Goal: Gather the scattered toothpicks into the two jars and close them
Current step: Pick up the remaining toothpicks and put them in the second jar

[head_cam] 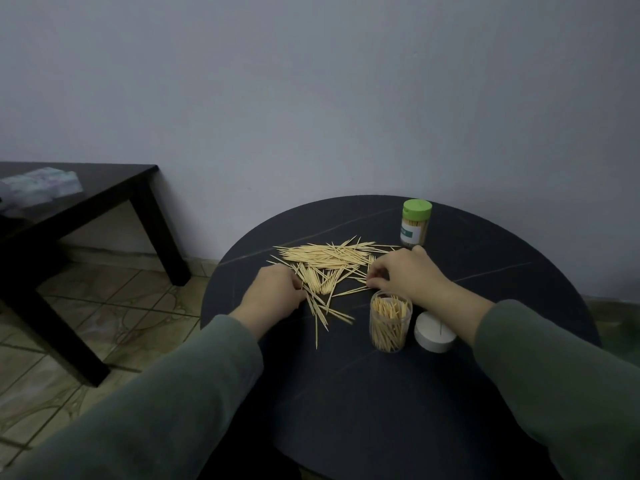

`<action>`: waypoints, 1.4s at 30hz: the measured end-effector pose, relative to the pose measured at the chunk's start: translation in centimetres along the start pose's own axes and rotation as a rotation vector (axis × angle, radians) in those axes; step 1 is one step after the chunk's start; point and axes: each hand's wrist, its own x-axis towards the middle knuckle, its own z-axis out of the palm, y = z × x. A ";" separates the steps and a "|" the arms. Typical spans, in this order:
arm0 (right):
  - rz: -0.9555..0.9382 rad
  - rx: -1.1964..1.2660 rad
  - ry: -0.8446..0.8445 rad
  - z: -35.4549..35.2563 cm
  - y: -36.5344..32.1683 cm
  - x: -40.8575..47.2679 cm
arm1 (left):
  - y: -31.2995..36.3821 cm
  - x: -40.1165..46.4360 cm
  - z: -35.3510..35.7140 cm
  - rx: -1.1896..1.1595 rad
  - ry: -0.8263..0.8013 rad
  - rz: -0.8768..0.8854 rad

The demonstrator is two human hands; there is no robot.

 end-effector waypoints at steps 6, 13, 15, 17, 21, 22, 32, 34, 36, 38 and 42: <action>0.022 -0.021 0.054 0.1 0.1 0.3 | 0.8 0.5 -0.1 0.032 0.104 0.067; -0.022 -0.001 0.072 -0.5 0.0 4.1 | 0.1 5.2 0.6 0.235 0.111 0.227; -0.061 0.005 0.031 -0.3 -0.5 5.6 | -0.1 6.4 0.6 0.278 0.107 0.247; -0.087 -0.005 -0.015 0.1 -0.9 6.9 | -0.3 7.6 0.6 0.275 0.093 0.247; -0.115 -0.016 -0.087 1.0 -1.2 8.8 | -0.9 9.5 0.9 0.228 0.009 0.285; -0.115 -0.019 -0.103 1.2 -1.2 9.0 | -0.9 9.7 1.0 0.218 -0.023 0.288; -0.104 -0.047 -0.088 1.8 -0.7 8.3 | -0.3 9.3 1.5 0.265 -0.034 0.301; -0.103 -0.064 -0.093 1.4 -0.6 7.9 | -0.3 8.9 1.6 0.256 -0.024 0.310; -0.100 -0.086 -0.094 1.1 -0.5 7.5 | -0.2 8.5 1.8 0.243 -0.014 0.320; -0.101 -0.106 -0.096 0.6 -0.3 7.1 | 0.2 8.0 1.8 0.236 -0.005 0.338; -0.105 -0.109 -0.124 -0.3 0.1 6.6 | 0.7 6.8 2.3 0.186 -0.004 0.379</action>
